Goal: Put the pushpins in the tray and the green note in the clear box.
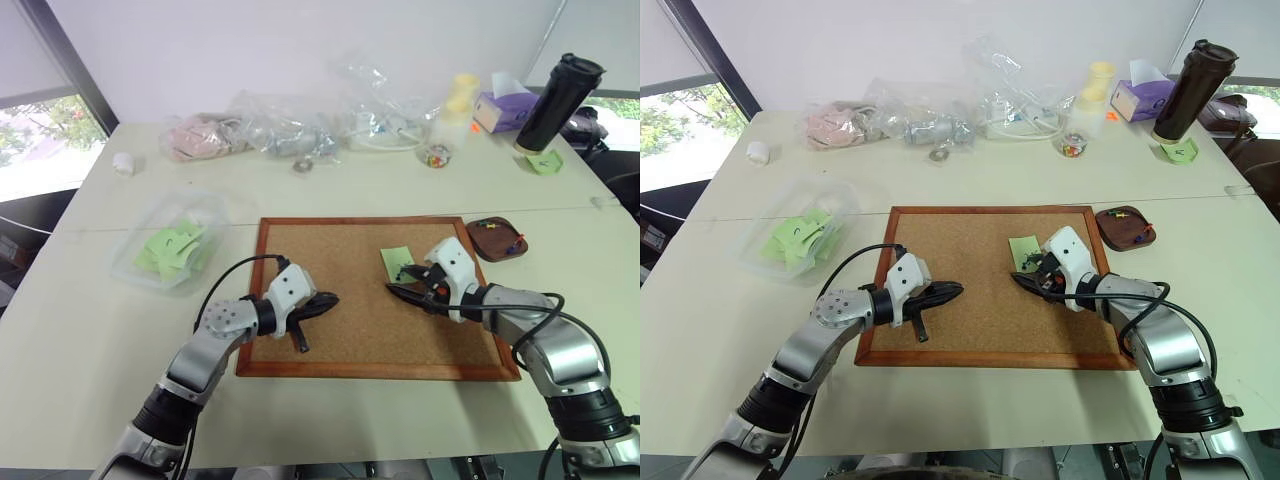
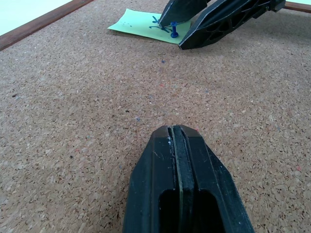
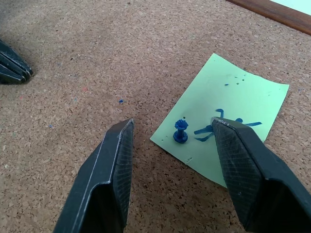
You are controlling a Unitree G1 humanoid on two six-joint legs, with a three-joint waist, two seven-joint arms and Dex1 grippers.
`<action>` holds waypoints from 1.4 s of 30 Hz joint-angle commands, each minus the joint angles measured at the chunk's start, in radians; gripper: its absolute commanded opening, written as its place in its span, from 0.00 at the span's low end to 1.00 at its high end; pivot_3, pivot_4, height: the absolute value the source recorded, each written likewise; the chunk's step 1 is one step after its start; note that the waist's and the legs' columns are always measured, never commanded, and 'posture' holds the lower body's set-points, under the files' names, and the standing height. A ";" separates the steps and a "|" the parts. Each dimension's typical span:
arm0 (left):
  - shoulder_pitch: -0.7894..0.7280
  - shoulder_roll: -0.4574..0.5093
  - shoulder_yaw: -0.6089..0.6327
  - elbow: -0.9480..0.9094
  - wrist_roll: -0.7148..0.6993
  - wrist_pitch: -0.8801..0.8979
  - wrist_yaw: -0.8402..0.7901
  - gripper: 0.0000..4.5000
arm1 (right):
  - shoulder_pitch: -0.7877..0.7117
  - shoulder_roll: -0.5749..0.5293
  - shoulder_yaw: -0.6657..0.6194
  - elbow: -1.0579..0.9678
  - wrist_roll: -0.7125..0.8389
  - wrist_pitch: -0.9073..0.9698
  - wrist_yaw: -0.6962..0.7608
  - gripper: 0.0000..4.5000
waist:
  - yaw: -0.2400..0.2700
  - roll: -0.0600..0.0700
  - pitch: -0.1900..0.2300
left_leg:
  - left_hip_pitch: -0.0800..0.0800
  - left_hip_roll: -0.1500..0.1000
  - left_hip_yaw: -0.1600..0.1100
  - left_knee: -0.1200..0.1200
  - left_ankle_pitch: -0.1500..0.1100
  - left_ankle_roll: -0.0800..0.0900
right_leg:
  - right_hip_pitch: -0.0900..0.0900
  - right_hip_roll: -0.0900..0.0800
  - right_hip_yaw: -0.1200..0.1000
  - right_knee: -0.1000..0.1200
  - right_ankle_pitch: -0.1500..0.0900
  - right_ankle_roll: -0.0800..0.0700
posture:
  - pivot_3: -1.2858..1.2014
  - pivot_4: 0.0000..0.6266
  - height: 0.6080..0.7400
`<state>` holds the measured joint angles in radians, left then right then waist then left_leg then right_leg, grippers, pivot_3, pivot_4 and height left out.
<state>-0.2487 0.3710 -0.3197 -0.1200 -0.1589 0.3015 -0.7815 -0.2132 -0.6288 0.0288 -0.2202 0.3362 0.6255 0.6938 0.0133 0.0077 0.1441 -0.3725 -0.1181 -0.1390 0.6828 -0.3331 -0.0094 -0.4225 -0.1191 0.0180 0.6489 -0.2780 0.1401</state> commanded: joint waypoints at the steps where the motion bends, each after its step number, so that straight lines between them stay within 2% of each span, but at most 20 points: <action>1: 0.023 0.011 -0.026 0.010 0.018 0.033 -0.007 0.00 | 0.010 0.011 0.001 0.006 -0.005 -0.014 0.003 0.27 | 0.000 0.000 0.000 | 0.000 0.000 0.000 0.000 0.000 0.000 | 0.000 0.000 0.000 0.000 0.000 0.000 | 0.52 0.24 1.00; 3: 0.023 0.010 -0.026 0.009 0.018 0.034 -0.006 0.00 | 0.012 0.012 -0.001 0.008 -0.005 -0.013 0.003 0.08 | 0.000 0.000 0.000 | 0.000 0.000 0.000 0.000 0.000 0.000 | 0.000 0.000 0.000 0.000 0.000 0.000 | 0.52 0.24 1.00; 4: 0.023 0.009 -0.026 0.009 0.017 0.035 -0.005 0.00 | 0.013 0.011 -0.002 0.007 -0.005 -0.013 0.004 0.02 | 0.000 0.000 0.000 | 0.000 0.000 0.000 0.000 0.000 0.000 | 0.000 0.000 0.000 0.000 0.000 0.000 | 0.52 0.24 1.00; 10: 0.020 0.007 -0.026 0.009 0.018 0.039 -0.001 0.00 | 0.015 -0.002 -0.005 -0.007 -0.011 -0.013 0.009 0.02 | 0.000 0.000 0.000 | 0.000 0.000 0.000 0.000 0.000 0.000 | 0.000 0.000 0.000 0.000 0.000 0.000 | 0.52 0.24 1.00; 22: 0.019 0.008 -0.024 0.005 0.013 0.061 -0.005 0.00 | -0.024 -0.063 -0.088 -0.198 0.072 0.072 0.029 0.02 | 0.001 0.000 0.000 | 0.000 0.000 0.000 0.000 0.000 0.000 | 0.000 0.000 0.000 0.000 0.000 0.000 | 0.52 0.24 1.00; 29: 0.019 0.006 -0.014 0.012 0.011 0.054 -0.001 0.00 | -0.018 -0.095 -0.081 -0.253 0.091 0.090 0.055 0.02 | 0.001 0.000 0.000 | 0.000 0.000 0.000 0.000 0.000 0.000 | 0.000 0.000 0.000 0.000 0.000 0.000 | 0.52 0.24 1.00; 33: -0.008 0.009 0.084 -0.031 -0.091 0.134 -0.008 0.00 | -0.025 -0.116 -0.074 -0.289 0.099 0.095 0.071 0.02 | 0.000 -0.001 0.000 | 0.000 0.000 0.000 0.000 0.000 0.000 | 0.000 0.000 0.000 0.000 0.000 0.000 | 0.52 0.24 1.00; 35: -0.035 0.007 0.158 -0.080 -0.214 0.228 -0.026 0.00 | -0.031 -0.126 -0.074 -0.308 0.105 0.097 0.082 0.02 | -0.003 -0.001 0.000 | -0.001 0.001 0.000 0.000 0.000 0.000 | -0.001 0.000 0.000 0.000 0.000 0.000 | 0.52 0.24 1.00; 39: -0.110 -0.010 0.286 -0.110 -0.418 0.402 -0.030 0.32 | -0.040 -0.147 -0.062 -0.337 0.098 0.086 0.098 0.00 | 0.000 -0.002 0.001 | -0.002 0.001 0.000 0.000 0.000 0.000 | -0.003 0.000 0.000 0.000 0.000 0.000 | 0.52 0.24 1.00; 42: -0.168 -0.040 0.354 -0.070 -0.512 0.477 0.000 0.67 | -0.051 -0.152 -0.054 -0.349 0.097 0.088 0.096 0.00 | 0.001 -0.002 0.001 | -0.002 0.000 0.000 0.000 0.000 0.000 | -0.002 0.000 0.000 0.000 0.000 0.000 | 0.52 0.24 1.00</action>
<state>-0.3917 0.3521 -0.0070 -0.1918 -0.5990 0.7361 -0.7973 -0.2440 -0.7656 -0.0146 -0.5288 0.4270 0.7264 0.7890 0.0141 0.0058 0.1448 -0.3741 -0.1181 -0.1390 0.6831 -0.3332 -0.0094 -0.4240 -0.1192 0.0179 0.6489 -0.2780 0.1401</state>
